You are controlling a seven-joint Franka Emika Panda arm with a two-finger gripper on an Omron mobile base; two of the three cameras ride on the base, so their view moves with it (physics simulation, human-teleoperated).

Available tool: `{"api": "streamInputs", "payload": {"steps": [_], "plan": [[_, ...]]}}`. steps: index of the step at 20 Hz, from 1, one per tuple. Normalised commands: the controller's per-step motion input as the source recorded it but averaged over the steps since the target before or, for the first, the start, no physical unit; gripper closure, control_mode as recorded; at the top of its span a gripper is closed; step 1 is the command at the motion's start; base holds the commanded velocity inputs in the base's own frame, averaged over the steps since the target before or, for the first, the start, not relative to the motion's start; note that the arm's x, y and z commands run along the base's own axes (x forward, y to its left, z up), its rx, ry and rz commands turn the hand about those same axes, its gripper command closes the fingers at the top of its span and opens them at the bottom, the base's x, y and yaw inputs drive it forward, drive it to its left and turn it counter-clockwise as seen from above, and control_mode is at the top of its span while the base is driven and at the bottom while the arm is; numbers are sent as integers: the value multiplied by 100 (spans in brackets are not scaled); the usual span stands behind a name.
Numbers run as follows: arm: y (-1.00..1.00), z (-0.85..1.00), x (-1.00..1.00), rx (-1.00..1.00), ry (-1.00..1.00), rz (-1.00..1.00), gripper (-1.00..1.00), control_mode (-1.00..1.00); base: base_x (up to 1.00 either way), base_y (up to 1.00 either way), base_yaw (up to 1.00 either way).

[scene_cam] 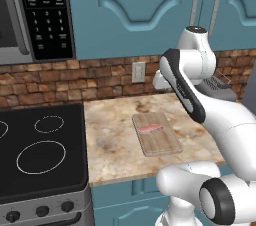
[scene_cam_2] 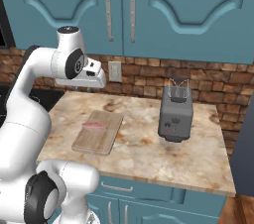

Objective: Open the cabinet, retrieve the rolling pin, and place it next to the meat on the cutting board to prepare for tenderizing.

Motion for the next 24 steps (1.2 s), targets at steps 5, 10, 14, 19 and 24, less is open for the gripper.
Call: {"api": "streamInputs", "payload": {"steps": [5, 10, 14, 19, 24], "plan": [[0, 0, -11, 0, -2, 0, -100, -100, 0, 0, 0], [-4, 0, 0, 0, 0, 0, -100, -100, 0, 0, 0], [-12, 0, -26, -2, -11, -1, -100, -100, 0, 0, 0], [-17, 2, -63, -5, -33, -3, -100, -100, 0, 0, 0], [-34, 8, -76, -10, -46, 0, -100, -100, 0, 0, 0]]}}
